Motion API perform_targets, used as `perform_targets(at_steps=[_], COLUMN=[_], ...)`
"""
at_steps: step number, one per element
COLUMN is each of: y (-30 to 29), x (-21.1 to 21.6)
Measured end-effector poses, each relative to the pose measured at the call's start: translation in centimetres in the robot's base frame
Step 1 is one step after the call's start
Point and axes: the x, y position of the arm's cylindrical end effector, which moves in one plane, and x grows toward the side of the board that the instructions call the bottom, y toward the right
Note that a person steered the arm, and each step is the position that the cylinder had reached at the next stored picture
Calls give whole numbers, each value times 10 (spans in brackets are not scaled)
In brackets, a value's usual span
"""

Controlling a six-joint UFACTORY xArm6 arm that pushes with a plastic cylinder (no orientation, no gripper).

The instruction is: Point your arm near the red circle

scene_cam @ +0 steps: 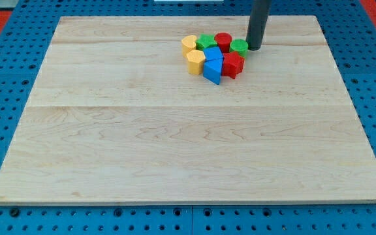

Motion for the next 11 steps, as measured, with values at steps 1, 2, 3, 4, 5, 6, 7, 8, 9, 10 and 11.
perform_targets(at_steps=[1, 2, 3, 4, 5, 6, 7, 8, 9, 10, 11], y=[-5, -4, -5, -3, 13, 50, 54, 34, 12, 8, 1], x=[1, 5, 12, 15, 10, -23, -65, -91, -94, -89, -86])
